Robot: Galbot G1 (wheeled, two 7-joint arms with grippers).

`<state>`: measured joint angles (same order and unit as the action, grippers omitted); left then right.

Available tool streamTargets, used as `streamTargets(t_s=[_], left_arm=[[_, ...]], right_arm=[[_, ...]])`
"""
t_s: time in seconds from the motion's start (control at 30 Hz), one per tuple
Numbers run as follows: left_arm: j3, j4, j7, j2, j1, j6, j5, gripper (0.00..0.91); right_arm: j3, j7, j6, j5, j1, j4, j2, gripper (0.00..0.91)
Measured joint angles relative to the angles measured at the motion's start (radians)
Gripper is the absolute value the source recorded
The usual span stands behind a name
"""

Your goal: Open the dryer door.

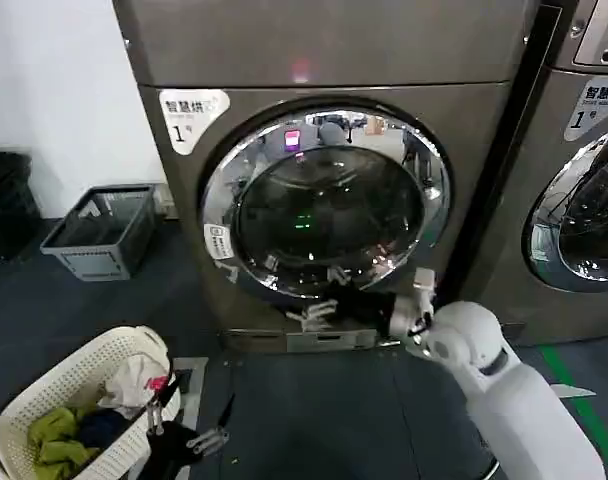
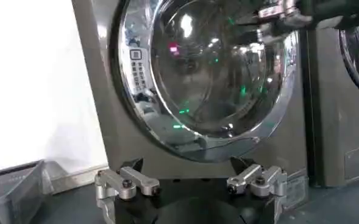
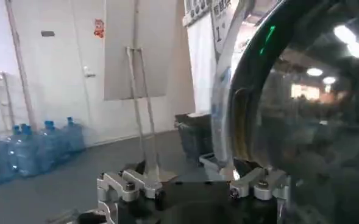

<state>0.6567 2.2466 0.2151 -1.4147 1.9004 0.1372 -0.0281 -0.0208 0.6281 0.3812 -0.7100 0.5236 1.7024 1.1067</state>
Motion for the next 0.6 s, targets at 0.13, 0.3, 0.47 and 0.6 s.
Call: streamTargets(t_s=[0.13,0.3,0.47,0.6], left_arm=[[0.001,0.004,0.0,-0.002,0.004,0.001,0.0,0.907],[0.0,0.008,0.0,-0.004,0.006,0.0,0.0,0.907],[0.002,0.016,0.0,-0.005,0.006,-0.003,0.0,0.907],[0.009,0.021,0.0,-0.004,0.008,-0.005,-0.004,0.907]], right_arm=[[-0.036,-0.006,-0.002,-0.001,-0.04,-0.051,0.031,0.907],[-0.072,-0.003,-0.004,0.003,-0.082,-0.108,0.072,0.907],[-0.101,-0.003,-0.014,0.017,-0.117,-0.161,0.114,0.907],[-0.119,-0.003,-0.022,0.023,-0.137,-0.19,0.141,0.907]])
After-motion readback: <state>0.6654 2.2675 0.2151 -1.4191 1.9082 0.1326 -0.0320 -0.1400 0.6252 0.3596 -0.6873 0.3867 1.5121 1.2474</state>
